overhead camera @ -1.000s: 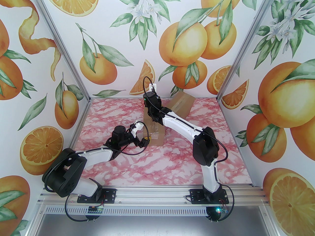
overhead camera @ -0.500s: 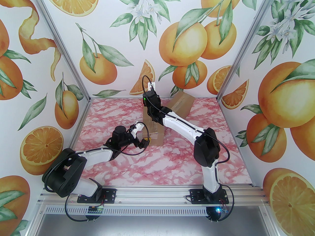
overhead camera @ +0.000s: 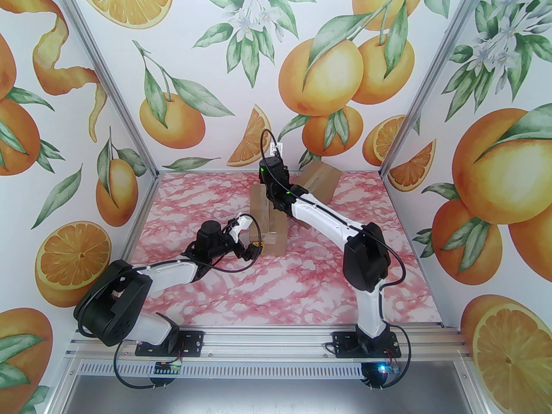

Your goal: Unpack the express box

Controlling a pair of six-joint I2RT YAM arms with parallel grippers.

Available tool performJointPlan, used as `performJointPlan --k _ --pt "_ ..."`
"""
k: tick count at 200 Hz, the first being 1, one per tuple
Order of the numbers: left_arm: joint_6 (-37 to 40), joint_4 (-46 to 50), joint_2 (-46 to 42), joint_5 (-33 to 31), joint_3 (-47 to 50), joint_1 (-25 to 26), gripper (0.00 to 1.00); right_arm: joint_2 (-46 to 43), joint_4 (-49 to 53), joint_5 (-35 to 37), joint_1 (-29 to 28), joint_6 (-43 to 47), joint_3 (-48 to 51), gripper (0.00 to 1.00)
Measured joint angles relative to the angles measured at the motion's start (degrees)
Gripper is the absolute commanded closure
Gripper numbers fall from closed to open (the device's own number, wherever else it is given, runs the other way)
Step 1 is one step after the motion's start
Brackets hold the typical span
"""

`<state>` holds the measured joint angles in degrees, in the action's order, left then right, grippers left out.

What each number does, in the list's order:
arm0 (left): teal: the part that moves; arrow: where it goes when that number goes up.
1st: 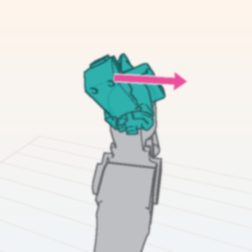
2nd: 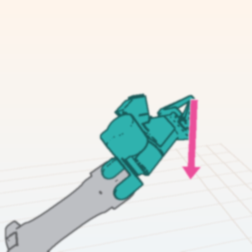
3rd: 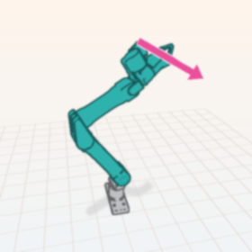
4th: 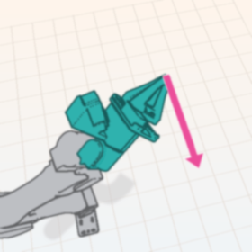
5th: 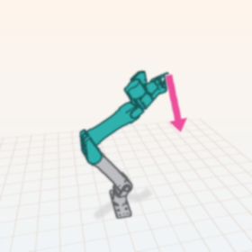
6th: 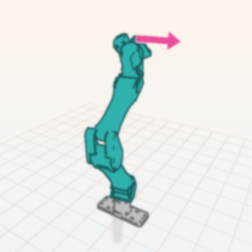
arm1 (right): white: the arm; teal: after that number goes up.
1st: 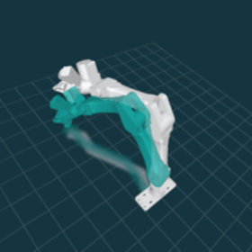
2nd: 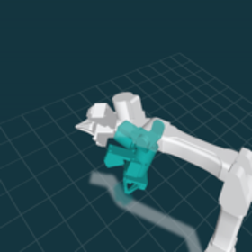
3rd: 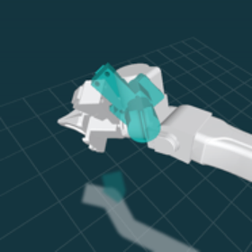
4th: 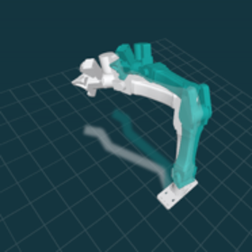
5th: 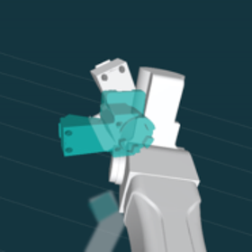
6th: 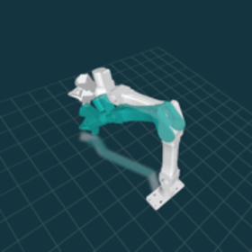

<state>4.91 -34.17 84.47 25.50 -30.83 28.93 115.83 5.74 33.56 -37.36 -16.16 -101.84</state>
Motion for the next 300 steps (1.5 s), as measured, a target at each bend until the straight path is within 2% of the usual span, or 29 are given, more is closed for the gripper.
performJointPlan --k 161,261,300 --pt "-0.33 0.15 0.22 -1.4 -0.02 0.02 0.0 0.0 0.0 -3.13 -0.35 -2.56 0.94 1.0" --pt "-2.14 0.07 0.68 -4.61 -0.02 1.77 0.0 -1.31 1.95 1.42 -2.84 -2.25 1.75 1.0" --pt "0.81 1.36 -1.49 -6.67 -0.02 1.77 0.0 -1.53 2.67 2.05 -3.32 -2.25 2.01 1.0"
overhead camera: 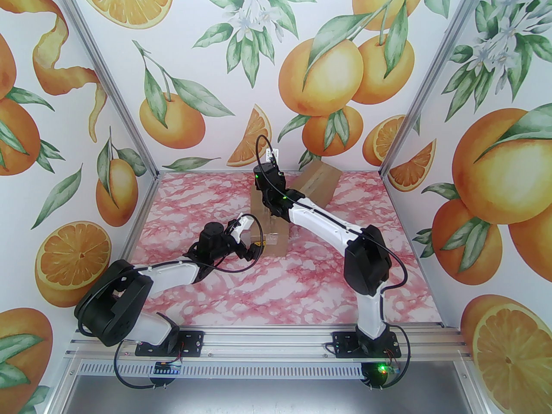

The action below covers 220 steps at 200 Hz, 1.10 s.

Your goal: Unpack the express box

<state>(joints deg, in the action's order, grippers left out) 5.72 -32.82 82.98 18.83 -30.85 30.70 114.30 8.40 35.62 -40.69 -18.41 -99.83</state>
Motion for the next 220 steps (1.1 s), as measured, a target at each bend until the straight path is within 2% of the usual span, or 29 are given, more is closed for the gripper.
performJointPlan --k 81,149,190,220 --pt "5.49 2.01 -3.19 -1.51 -0.35 0.96 0.0 0.0 0.13 0.37 -0.63 0.02 0.0 1.0" --pt "17.49 8.24 -8.66 -0.37 -4.79 2.16 0.0 0.0 0.55 0.66 -1.03 0.44 -0.02 1.0" --pt "24.48 13.75 -8.63 2.23 -8.17 4.42 0.0 0.0 0.66 1.11 -1.03 0.5 -0.02 1.0" --pt "27.93 15.54 -6.86 3.65 -9.2 6.03 0.09 0.0 0.7 1.46 -1.07 0.83 -0.02 1.0"
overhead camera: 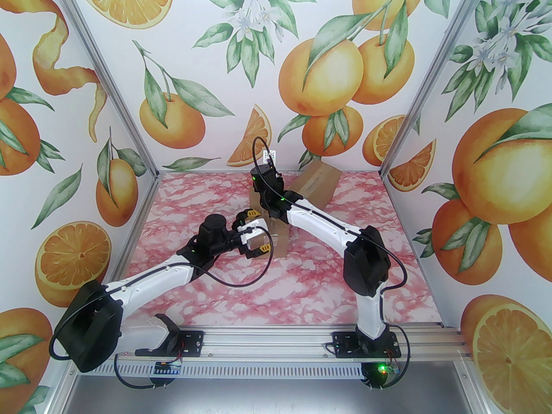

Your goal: Unpack the express box

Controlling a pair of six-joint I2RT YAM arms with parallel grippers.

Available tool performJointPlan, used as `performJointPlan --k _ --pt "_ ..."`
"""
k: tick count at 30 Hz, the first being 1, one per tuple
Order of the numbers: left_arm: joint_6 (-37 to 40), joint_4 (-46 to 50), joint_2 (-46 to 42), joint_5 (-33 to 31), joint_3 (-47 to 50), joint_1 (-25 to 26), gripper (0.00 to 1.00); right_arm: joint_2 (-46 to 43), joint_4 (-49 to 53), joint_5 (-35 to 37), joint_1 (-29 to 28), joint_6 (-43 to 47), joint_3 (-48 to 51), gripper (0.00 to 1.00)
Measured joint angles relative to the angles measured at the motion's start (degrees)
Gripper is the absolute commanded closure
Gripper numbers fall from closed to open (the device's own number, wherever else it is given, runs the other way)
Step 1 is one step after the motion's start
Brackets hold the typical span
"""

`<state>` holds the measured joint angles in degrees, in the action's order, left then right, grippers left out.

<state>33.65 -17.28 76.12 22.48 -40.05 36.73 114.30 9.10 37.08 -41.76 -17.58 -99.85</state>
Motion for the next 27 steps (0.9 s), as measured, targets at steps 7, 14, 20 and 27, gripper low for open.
performJointPlan --k 7,14,20,27 --pt "4.0 1.75 2.54 0.13 -0.15 0.72 0.23 0.0 0.17 0.04 -0.15 0.0 0.0 1.0" --pt "6.45 1.2 3.13 -2.71 -0.15 1.84 0.36 0.0 0.39 0.07 -0.22 0.0 -0.02 1.0" --pt "6.6 -0.09 3.45 -5.16 -0.15 2.19 0.48 0.0 0.42 0.2 -0.33 0.0 -0.02 1.0" --pt "3.98 -2.38 3.45 -6.69 0.96 3.06 0.57 -0.33 0.72 0.63 -0.85 -0.46 0.37 1.0"
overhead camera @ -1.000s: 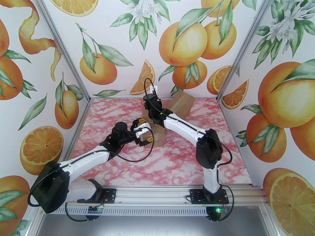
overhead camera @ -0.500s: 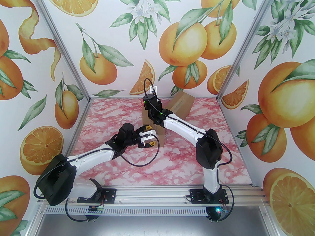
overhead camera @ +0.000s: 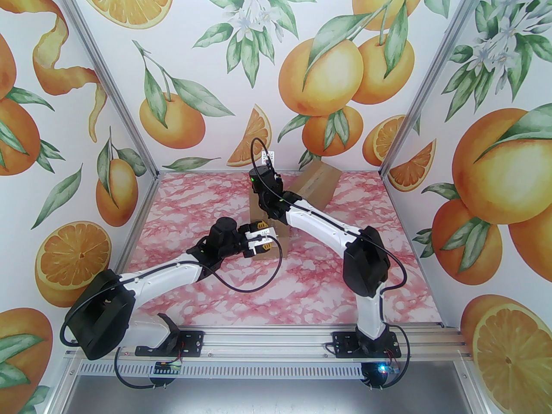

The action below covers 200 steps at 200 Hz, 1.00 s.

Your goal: Unpack the express box

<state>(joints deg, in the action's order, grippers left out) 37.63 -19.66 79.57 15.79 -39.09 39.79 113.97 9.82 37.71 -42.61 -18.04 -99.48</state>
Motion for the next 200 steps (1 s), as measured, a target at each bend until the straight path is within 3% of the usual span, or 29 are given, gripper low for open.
performJointPlan --k 73,200 --pt "-3.02 -4.48 -0.11 -0.35 2.1 1.11 0.64 -2.69 -0.55 0.31 -0.31 -2.38 3.43 1.0" --pt "-7.45 -7.5 -0.15 -0.2 3.48 1.55 0.65 -6.71 -2.45 0.72 -1.44 -3.21 9.22 1.0"
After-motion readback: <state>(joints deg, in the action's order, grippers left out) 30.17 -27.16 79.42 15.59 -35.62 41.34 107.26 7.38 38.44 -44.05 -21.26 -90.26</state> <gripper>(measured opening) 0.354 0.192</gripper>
